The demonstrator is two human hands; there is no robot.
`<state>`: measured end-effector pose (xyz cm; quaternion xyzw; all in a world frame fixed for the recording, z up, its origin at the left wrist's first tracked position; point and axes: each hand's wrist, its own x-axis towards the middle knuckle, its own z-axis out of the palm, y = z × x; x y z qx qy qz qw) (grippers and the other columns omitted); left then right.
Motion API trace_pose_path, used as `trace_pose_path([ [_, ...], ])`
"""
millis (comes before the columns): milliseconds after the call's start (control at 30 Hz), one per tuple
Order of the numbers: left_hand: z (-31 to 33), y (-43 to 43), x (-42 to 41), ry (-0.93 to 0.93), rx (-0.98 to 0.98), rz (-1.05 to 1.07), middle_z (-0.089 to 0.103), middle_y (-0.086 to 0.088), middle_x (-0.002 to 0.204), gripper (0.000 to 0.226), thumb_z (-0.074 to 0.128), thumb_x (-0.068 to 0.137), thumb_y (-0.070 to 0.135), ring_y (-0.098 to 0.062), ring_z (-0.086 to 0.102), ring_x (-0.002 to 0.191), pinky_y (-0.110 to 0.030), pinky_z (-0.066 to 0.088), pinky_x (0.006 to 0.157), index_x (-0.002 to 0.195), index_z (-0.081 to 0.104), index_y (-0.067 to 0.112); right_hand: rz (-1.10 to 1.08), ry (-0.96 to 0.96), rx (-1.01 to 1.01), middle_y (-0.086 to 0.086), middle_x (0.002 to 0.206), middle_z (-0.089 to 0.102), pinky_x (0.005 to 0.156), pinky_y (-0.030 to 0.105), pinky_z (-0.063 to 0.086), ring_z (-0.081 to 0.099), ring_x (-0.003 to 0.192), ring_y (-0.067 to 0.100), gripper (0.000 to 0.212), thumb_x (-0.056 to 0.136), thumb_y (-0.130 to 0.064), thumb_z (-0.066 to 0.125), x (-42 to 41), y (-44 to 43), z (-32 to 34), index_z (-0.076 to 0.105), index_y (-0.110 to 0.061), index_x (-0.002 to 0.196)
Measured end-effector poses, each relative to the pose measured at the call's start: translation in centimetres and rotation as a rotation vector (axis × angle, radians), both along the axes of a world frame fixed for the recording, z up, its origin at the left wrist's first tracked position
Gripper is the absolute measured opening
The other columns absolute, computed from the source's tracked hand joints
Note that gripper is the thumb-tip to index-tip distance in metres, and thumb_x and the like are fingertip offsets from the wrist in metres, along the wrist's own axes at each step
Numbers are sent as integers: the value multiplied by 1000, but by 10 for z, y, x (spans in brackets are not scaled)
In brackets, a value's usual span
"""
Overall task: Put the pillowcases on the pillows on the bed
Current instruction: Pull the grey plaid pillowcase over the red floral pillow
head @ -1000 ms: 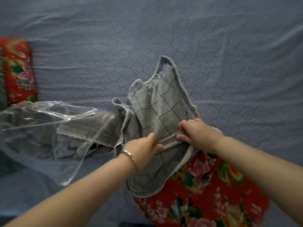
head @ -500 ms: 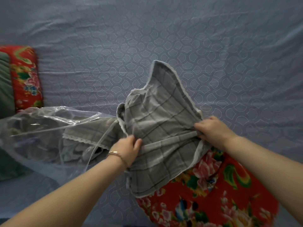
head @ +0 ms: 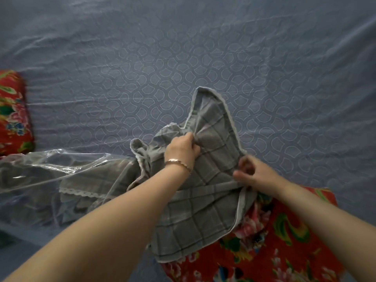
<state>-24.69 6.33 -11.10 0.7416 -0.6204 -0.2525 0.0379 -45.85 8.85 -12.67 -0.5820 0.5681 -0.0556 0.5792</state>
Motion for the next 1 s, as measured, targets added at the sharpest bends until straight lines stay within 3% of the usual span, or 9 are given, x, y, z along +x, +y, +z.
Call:
trace_pose_path([
  [67, 8, 11, 9, 156, -150, 60, 56, -19, 82, 13, 47, 86, 13, -36, 54, 83, -32, 26, 61, 86, 49, 0, -400, -29, 103, 10, 106, 55, 71, 13, 47, 58, 88, 18, 47, 90, -43, 48, 1, -22, -11, 44, -12, 125],
  [167, 22, 26, 19, 207, -247, 44, 58, -19, 81, 36, 32, 79, 34, -30, 54, 77, -26, 24, 61, 101, 49, 11, -349, 214, 144, 18, 130, 50, 96, 33, 40, 48, 120, 31, 49, 96, -46, 37, 10, -46, -31, 52, -11, 127],
  [300, 33, 30, 28, 252, -295, 95, 42, -1, 58, 38, 31, 76, 37, -22, 42, 61, -25, 25, 60, 87, 48, 5, -266, 80, 83, 9, 95, 64, 70, 27, 44, 57, 93, 23, 29, 97, -33, 43, 39, -56, -32, 61, -10, 92],
  [467, 37, 15, 47, 230, -298, 279, 52, -2, 82, 54, 32, 72, 44, -17, 45, 74, -25, 29, 65, 99, 55, 4, -201, 258, -50, 17, 74, 56, 63, 33, 31, 53, 76, 25, 47, 98, -34, 39, 21, -33, -33, 51, -10, 59],
  [600, 25, 2, 40, 154, -237, 11, 58, -15, 82, 16, 48, 84, 18, -29, 54, 78, -32, 37, 66, 98, 53, 12, -153, 368, 130, 20, 75, 54, 61, 29, 26, 53, 78, 24, 46, 97, -33, 44, 2, 0, -32, 51, -8, 59],
  [733, -5, 19, 18, -67, -334, -216, 59, -15, 89, 21, 49, 72, 31, -30, 50, 84, -37, 41, 74, 87, 58, 19, -109, 473, 45, 24, 102, 65, 71, 34, 39, 59, 99, 36, 30, 96, -31, 47, 10, 13, -27, 62, -9, 81],
  [833, -11, 33, -6, -143, -83, -297, 61, -12, 83, 27, 66, 75, 36, -33, 59, 80, -35, 49, 64, 78, 66, 9, -58, 481, 21, 24, 107, 64, 74, 34, 41, 58, 103, 37, 29, 96, -32, 46, 13, 12, -23, 64, -10, 88],
  [900, -11, 33, -13, -221, 35, -282, 60, -9, 97, 27, 64, 83, 34, -30, 56, 95, -34, 47, 75, 94, 64, 9, -63, 484, 25, 23, 109, 64, 75, 34, 41, 58, 104, 37, 31, 96, -32, 47, 12, 11, -24, 65, -7, 94],
  [1000, -1, 36, -10, -65, -59, -256, 61, -7, 85, 22, 59, 84, 29, -31, 60, 81, -34, 48, 63, 82, 64, 9, -85, 454, 40, 24, 106, 65, 71, 33, 38, 59, 102, 37, 28, 96, -33, 48, 10, 13, -25, 58, -15, 77],
])
